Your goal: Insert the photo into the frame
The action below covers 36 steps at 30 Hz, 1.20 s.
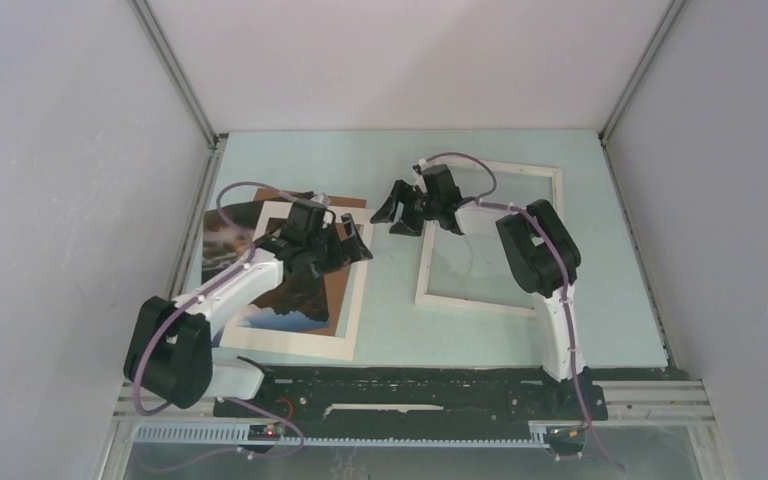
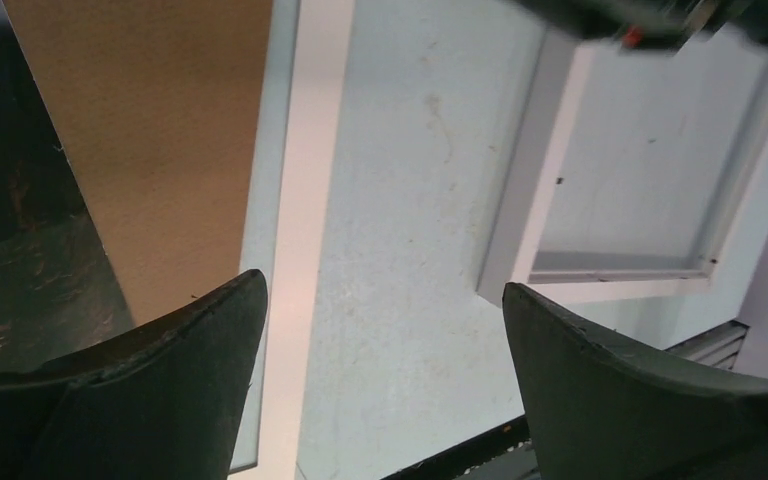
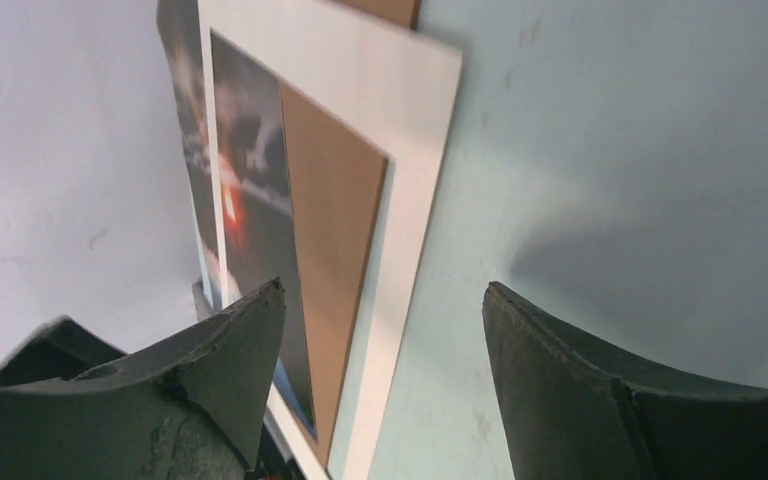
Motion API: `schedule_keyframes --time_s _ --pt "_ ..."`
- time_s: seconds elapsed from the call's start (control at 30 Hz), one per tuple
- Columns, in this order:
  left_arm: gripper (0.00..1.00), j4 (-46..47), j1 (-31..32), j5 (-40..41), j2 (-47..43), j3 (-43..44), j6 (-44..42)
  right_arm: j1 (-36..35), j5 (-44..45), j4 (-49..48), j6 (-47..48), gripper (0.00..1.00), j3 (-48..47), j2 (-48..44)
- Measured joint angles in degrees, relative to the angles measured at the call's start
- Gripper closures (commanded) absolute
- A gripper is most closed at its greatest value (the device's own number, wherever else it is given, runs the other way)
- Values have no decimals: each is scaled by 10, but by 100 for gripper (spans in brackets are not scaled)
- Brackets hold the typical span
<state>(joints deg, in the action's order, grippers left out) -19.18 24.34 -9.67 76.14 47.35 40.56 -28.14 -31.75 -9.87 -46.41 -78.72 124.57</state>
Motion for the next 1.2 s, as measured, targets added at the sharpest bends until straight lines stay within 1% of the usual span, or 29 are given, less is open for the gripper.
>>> schedule_keyframes --time_s 0.17,0.23,0.33,0.47,0.57,0.7,0.83,1.03,1.1,1.2 --pt "17 -2 7 6 50 0 12 -1 34 84 30 22 -158 78" --pt "22 -3 14 6 66 0 17 -1 49 117 41 22 -212 107" --pt "25 2 18 7 85 0 27 -1 61 153 51 22 -243 123" --pt "25 15 18 5 128 0 45 -1 61 199 66 23 -299 148" --pt "26 25 18 4 144 -1 60 -1 45 217 73 23 -340 172" --pt "31 37 18 4 149 -1 70 -1 16 215 73 23 -351 183" --pt "32 43 18 4 155 -1 75 1 -24 200 67 26 -351 191" --pt "32 48 18 4 157 -1 75 8 -96 149 33 27 -346 210" --pt "32 49 18 5 158 -1 75 9 -115 121 17 27 -329 210" --pt "31 51 18 5 160 -1 74 10 -151 47 -23 28 -284 209"
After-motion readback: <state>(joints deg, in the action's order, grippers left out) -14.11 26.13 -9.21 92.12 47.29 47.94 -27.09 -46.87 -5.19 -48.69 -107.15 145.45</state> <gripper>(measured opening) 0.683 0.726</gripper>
